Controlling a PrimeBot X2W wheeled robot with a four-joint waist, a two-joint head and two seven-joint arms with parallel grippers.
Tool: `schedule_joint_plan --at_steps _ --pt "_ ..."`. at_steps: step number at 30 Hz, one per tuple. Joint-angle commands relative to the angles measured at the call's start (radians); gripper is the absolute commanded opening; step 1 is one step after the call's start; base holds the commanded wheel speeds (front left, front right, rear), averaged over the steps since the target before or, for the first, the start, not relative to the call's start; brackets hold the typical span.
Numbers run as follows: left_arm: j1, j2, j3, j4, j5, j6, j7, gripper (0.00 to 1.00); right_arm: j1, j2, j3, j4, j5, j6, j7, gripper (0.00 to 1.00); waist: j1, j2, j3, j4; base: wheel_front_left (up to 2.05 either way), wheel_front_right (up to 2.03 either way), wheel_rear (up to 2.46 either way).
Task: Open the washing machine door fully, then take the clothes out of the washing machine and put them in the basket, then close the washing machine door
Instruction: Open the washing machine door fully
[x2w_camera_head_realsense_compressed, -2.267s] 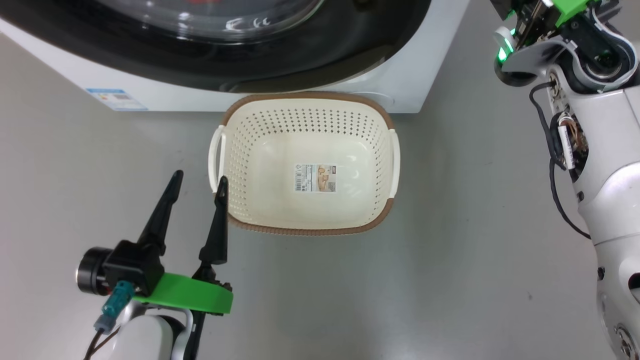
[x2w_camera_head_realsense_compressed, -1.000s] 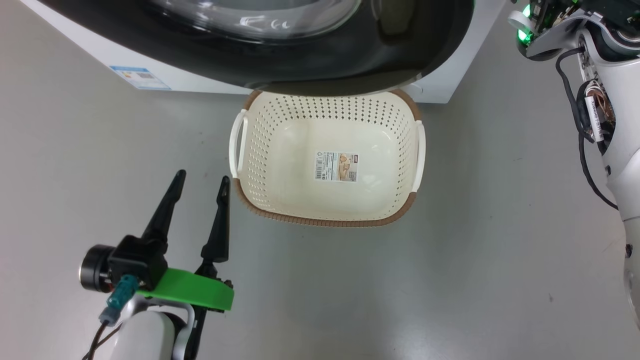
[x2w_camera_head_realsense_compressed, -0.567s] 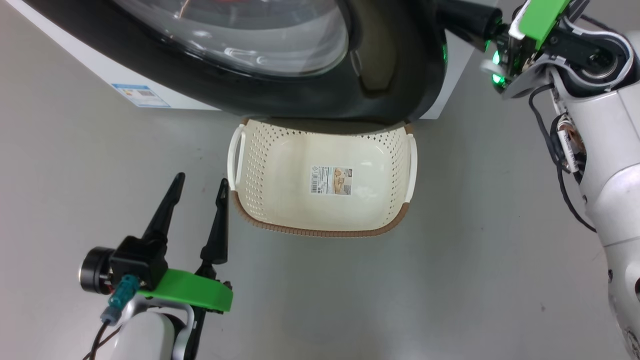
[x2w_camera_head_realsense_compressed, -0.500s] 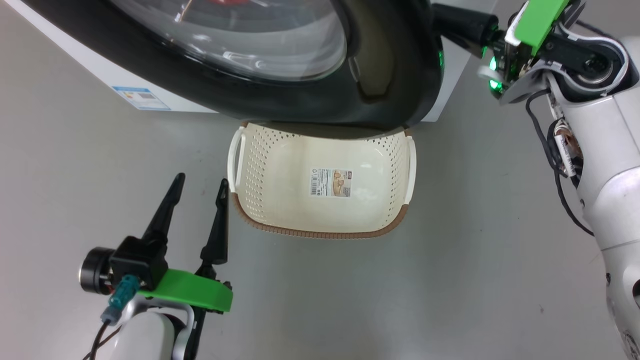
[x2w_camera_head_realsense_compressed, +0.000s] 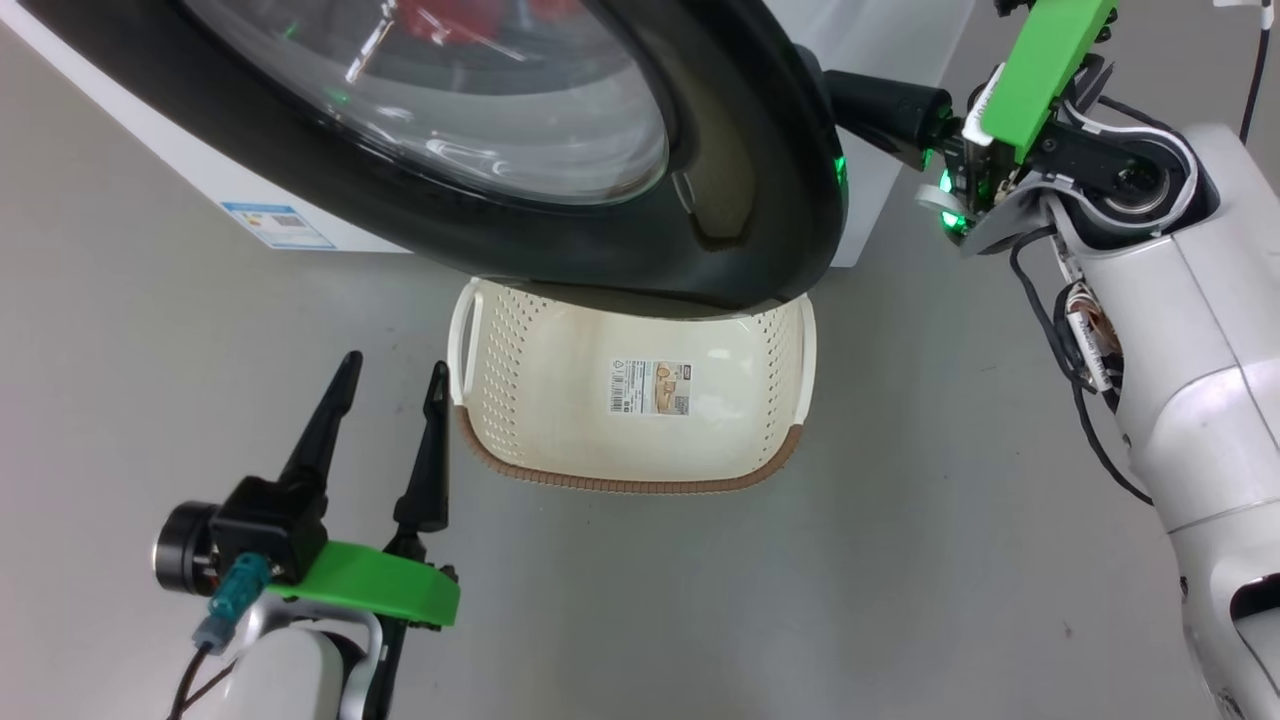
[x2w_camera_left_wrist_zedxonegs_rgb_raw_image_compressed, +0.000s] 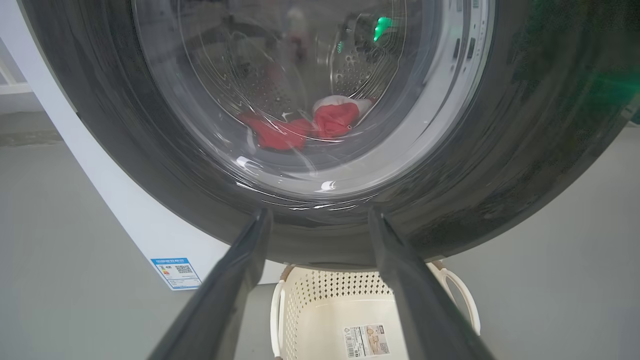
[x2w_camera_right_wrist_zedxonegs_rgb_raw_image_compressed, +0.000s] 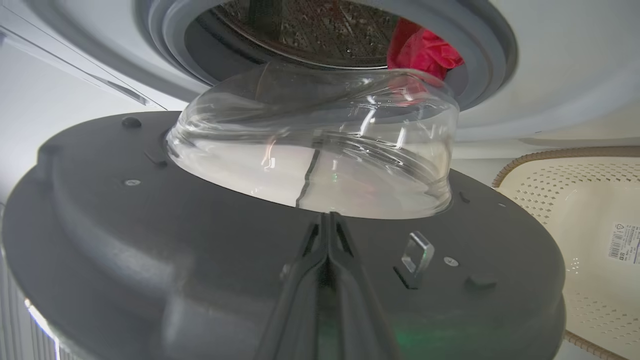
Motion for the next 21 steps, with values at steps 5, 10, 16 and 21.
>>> schedule_joint_plan --at_steps 5,10,16,21 --pt "0.006 0.019 0.042 -0.020 -0.014 -0.007 -0.012 1.00 0.009 0.024 0.009 0.015 -0.062 0.005 -0.100 0.30 0.0000 -0.0001 0.007 -0.010 0.00 0.00 0.00" --pt "-0.004 0.019 0.043 -0.021 -0.018 -0.010 -0.012 1.00 0.010 0.012 0.009 0.032 -0.121 0.005 -0.248 1.00 0.0000 -0.0001 0.013 -0.024 0.00 0.00 0.00" --pt "-0.013 0.019 0.052 -0.026 -0.018 -0.010 -0.012 1.00 0.090 -0.054 0.095 -0.086 -0.299 0.005 -0.579 1.00 0.0000 -0.0001 0.016 -0.050 0.00 0.00 0.00" --pt "-0.010 0.019 0.059 -0.027 -0.016 -0.015 -0.012 1.00 0.166 -0.132 0.245 -0.158 -0.456 0.005 -0.809 1.00 0.0000 -0.0001 0.012 -0.068 0.00 0.00 0.00"
